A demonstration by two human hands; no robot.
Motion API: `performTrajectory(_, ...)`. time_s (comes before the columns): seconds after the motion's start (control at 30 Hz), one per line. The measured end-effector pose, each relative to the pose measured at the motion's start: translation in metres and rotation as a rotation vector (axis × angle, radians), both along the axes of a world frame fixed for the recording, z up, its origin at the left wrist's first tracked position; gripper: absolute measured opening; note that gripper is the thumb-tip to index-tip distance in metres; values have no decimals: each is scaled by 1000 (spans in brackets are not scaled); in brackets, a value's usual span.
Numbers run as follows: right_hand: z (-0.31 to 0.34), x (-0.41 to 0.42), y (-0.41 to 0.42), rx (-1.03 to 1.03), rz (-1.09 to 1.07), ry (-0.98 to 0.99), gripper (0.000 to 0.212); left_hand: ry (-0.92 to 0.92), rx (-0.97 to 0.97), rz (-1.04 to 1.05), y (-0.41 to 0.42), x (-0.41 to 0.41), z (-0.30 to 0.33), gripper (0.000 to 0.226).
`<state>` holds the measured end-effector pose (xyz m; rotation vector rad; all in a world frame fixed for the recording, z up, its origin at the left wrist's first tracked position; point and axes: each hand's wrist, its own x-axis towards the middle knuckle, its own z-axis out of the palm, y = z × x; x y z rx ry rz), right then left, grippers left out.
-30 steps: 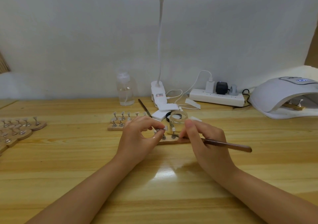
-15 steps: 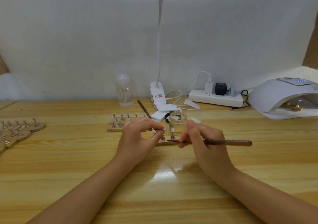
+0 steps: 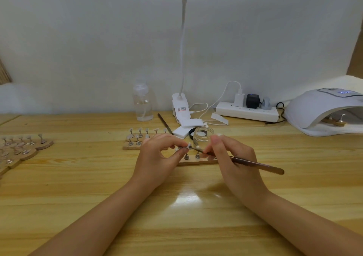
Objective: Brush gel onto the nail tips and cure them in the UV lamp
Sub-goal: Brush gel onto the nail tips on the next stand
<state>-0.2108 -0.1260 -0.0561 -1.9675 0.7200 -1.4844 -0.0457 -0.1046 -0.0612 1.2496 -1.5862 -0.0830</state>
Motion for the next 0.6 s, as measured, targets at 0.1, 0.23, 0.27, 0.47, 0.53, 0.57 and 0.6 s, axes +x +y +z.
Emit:
performTrajectory(0.1,0,0,1,-13,5,-49,33,8,4,-1,0,0,0,9)
performTrajectory(0.23,1,0,-1,6,-4,5,31,9,-3,-2,-1,0,0,10)
performTrajectory(0.27,0,0,0,38,26,-27,34,9,0,-3,-1,0,0,10)
performTrajectory(0.47,2,0,-1,-7,-18,-6,31,21,3,-19,1,-1,2,12)
performTrajectory(0.53,1,1,0,52,20,-37,36,19,-2,-13,1,-1,2,11)
performTrajectory(0.57,1,1,1,85,39,-72,39,21,-2,-13,1,-1,2,12)
performTrajectory(0.6,0,1,1,96,44,-103,41,26,-1,-14,1,-1,2,13)
